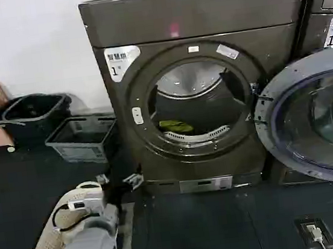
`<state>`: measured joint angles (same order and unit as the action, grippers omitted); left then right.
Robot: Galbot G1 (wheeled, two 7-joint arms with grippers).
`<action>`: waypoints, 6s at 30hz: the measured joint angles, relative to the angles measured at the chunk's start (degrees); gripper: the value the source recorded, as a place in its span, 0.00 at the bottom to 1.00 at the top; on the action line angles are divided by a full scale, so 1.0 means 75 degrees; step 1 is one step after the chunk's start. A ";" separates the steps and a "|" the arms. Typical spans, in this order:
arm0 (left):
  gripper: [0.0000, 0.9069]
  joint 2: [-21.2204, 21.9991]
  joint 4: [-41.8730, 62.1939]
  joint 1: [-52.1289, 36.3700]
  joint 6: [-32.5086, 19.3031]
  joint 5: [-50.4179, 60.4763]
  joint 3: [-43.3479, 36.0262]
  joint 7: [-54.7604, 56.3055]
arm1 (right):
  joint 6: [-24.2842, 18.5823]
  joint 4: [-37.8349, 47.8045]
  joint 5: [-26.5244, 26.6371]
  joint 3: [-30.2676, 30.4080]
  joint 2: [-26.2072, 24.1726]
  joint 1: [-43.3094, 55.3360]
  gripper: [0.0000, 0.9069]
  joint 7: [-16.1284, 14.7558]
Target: Grasp the clothes from the dryer.
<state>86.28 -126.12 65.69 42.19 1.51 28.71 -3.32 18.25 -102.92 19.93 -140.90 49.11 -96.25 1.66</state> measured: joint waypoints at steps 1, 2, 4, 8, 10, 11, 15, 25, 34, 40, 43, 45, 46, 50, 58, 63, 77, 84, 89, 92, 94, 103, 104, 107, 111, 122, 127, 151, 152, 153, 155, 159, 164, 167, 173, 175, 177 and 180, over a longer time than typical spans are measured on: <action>1.00 0.0000 -0.0002 0.0008 0.0000 0.0000 0.0000 0.0000 | -0.0035 0.0018 0.0005 0.0018 -0.0003 0.0006 1.00 0.0021; 1.00 0.0001 -0.0008 0.0017 0.0000 0.0001 0.0000 0.0000 | -0.0073 0.0046 0.0006 0.0031 -0.0013 0.0018 1.00 0.0043; 1.00 0.0003 -0.0018 0.0026 0.0000 0.0003 0.0000 0.0000 | -0.0123 0.0090 0.0006 0.0037 -0.0029 0.0024 1.00 0.0071; 1.00 -0.0001 -0.0018 0.0027 0.0000 0.0009 0.0002 -0.0006 | -0.0201 0.0118 0.0008 0.0027 -0.0034 0.0003 1.00 0.0114; 1.00 0.0000 -0.0017 0.0028 0.0000 0.0017 0.0002 -0.0009 | -0.0233 0.0139 0.0009 0.0024 -0.0032 -0.0002 1.00 0.0123; 1.00 0.0002 -0.0016 0.0029 0.0000 0.0020 -0.0001 -0.0011 | -0.0239 0.0150 0.0010 0.0024 -0.0031 -0.0003 1.00 0.0136; 1.00 0.0003 -0.0016 0.0032 0.0000 0.0021 -0.0013 -0.0024 | -0.0233 0.0151 0.0022 0.0023 -0.0016 -0.0016 1.00 0.0182; 1.00 -0.0010 -0.0012 0.0047 0.0000 0.0017 -0.0008 -0.0029 | -0.0208 0.0198 0.0054 0.0006 -0.0035 -0.0025 1.00 0.0285; 1.00 -0.0005 -0.0004 0.0069 0.0000 0.0018 -0.0010 -0.0045 | -0.0209 0.0259 0.0056 -0.0008 -0.0040 -0.0024 1.00 0.0314; 1.00 -0.0006 0.0005 0.0079 0.0000 0.0030 -0.0010 -0.0050 | -0.0211 0.0321 0.0065 -0.0049 -0.0040 -0.0041 1.00 0.0323; 1.00 0.0002 0.0011 0.0081 0.0000 0.0040 -0.0011 -0.0050 | -0.0210 0.0339 0.0093 -0.0073 -0.0039 -0.0052 1.00 0.0332; 1.00 0.0014 0.0011 0.0084 0.0000 0.0040 -0.0016 -0.0049 | -0.0210 0.0346 0.0102 -0.0087 -0.0032 -0.0056 1.00 0.0333; 1.00 0.0014 0.0011 0.0084 0.0000 0.0039 -0.0018 -0.0049 | -0.0210 0.0346 0.0111 -0.0096 -0.0026 -0.0062 1.00 0.0333; 1.00 0.0004 0.0011 0.0087 0.0000 0.0031 -0.0018 -0.0049 | -0.0209 0.0353 0.0132 -0.0140 -0.0017 -0.0094 1.00 0.0333; 1.00 0.0018 0.0011 0.0120 0.0000 0.0105 -0.0031 -0.0045 | -0.0194 0.0365 0.0193 -0.0158 -0.0017 -0.0133 1.00 0.0333; 1.00 -0.0001 -0.0001 0.0142 0.0000 0.0072 -0.0011 -0.0046 | -0.0181 0.0359 0.0199 -0.0136 -0.0017 -0.0110 1.00 0.0333; 1.00 -0.0060 0.0023 0.0121 0.0000 0.0045 -0.0007 -0.0047 | -0.0169 0.0379 0.0206 -0.0073 -0.0003 -0.0049 1.00 0.0337; 1.00 -0.0058 0.0030 0.0114 0.0000 0.0040 -0.0005 -0.0042 | -0.0180 0.0379 0.0203 -0.0037 0.0004 -0.0026 1.00 0.0337; 1.00 -0.0055 0.0046 0.0088 0.0000 0.0037 -0.0019 -0.0030 | -0.0192 0.0420 0.0203 -0.0045 -0.0003 -0.0038 1.00 0.0335; 1.00 -0.0055 0.0072 0.0068 0.0000 0.0037 -0.0025 -0.0026 | -0.0198 0.0430 0.0193 -0.0031 0.0001 -0.0022 1.00 0.0331; 1.00 -0.0053 0.0079 0.0062 0.0000 0.0037 -0.0026 -0.0026 | -0.0203 0.0447 0.0190 -0.0029 0.0001 -0.0014 1.00 0.0330; 1.00 -0.0044 0.0112 0.0066 0.0000 0.0046 -0.0014 -0.0025 | -0.0229 0.0471 0.0184 0.0004 -0.0003 -0.0004 1.00 0.0326; 1.00 -0.0038 0.0111 0.0069 0.0000 0.0047 -0.0019 -0.0027 | -0.0232 0.0474 0.0183 0.0003 -0.0004 -0.0001 1.00 0.0326; 1.00 -0.0031 0.0111 0.0073 0.0000 0.0051 -0.0021 -0.0027 | -0.0243 0.0478 0.0181 0.0010 -0.0005 0.0012 1.00 0.0325; 1.00 -0.0028 0.0111 0.0068 0.0000 0.0053 -0.0019 -0.0030 | -0.0243 0.0478 0.0179 0.0020 0.0000 0.0035 1.00 0.0318; 1.00 -0.0026 0.0126 0.0065 0.0000 0.0063 -0.0016 -0.0049 | -0.0243 0.0506 0.0172 -0.0001 0.0043 0.0046 1.00 0.0314; 1.00 -0.0023 0.0123 0.0088 0.0000 0.0076 -0.0017 -0.0070 | -0.0269 0.0513 0.0171 0.0017 0.0079 0.0052 1.00 0.0320; 1.00 -0.0007 0.0008 0.0196 0.0000 0.0207 -0.0015 -0.0107 | -0.0494 0.0406 0.0459 -0.0005 0.0241 0.0068 1.00 0.0322; 1.00 -0.0008 0.0017 0.0196 0.0000 0.0207 -0.0015 -0.0107 | -0.0495 0.0403 0.0463 0.0000 0.0241 0.0069 1.00 0.0322; 1.00 -0.0010 0.0029 0.0193 0.0000 0.0207 -0.0015 -0.0107 | -0.0495 0.0392 0.0468 0.0009 0.0242 0.0070 1.00 0.0321; 1.00 -0.0015 0.0042 0.0174 0.0000 0.0207 -0.0014 -0.0107 | -0.0498 0.0380 0.0475 0.0023 0.0241 0.0082 1.00 0.0318; 1.00 -0.0022 0.0062 0.0151 0.0000 0.0208 -0.0014 -0.0106 | -0.0502 0.0354 0.0484 0.0062 0.0247 0.0109 1.00 0.0315; 1.00 -0.0031 0.0078 0.0137 0.0000 0.0208 -0.0015 -0.0105 | -0.0504 0.0354 0.0515 0.0064 0.0243 0.0105 1.00 0.0313; 1.00 -0.0031 0.0075 0.0140 0.0000 0.0209 -0.0018 -0.0102 | -0.0509 0.0357 0.0531 0.0053 0.0242 0.0084 1.00 0.0311; 1.00 -0.0032 0.0073 0.0152 0.0000 0.0209 -0.0021 -0.0095 | -0.0513 0.0366 0.0537 0.0050 0.0242 0.0083 1.00 0.0307; 1.00 -0.0033 0.0073 0.0149 0.0000 0.0213 -0.0020 -0.0094 | -0.0516 0.0368 0.0540 0.0051 0.0242 0.0083 1.00 0.0299; 1.00 -0.0034 0.0074 0.0142 0.0000 0.0216 -0.0018 -0.0093 | -0.0516 0.0369 0.0541 0.0051 0.0241 0.0086 1.00 0.0293; 1.00 -0.0034 0.0083 0.0134 0.0000 0.0233 -0.0017 -0.0092 | -0.0517 0.0368 0.0542 0.0057 0.0241 0.0095 1.00 0.0282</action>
<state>86.03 -125.50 66.70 42.19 3.26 28.58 -4.02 14.37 -100.16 23.99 -140.48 50.91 -95.54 3.78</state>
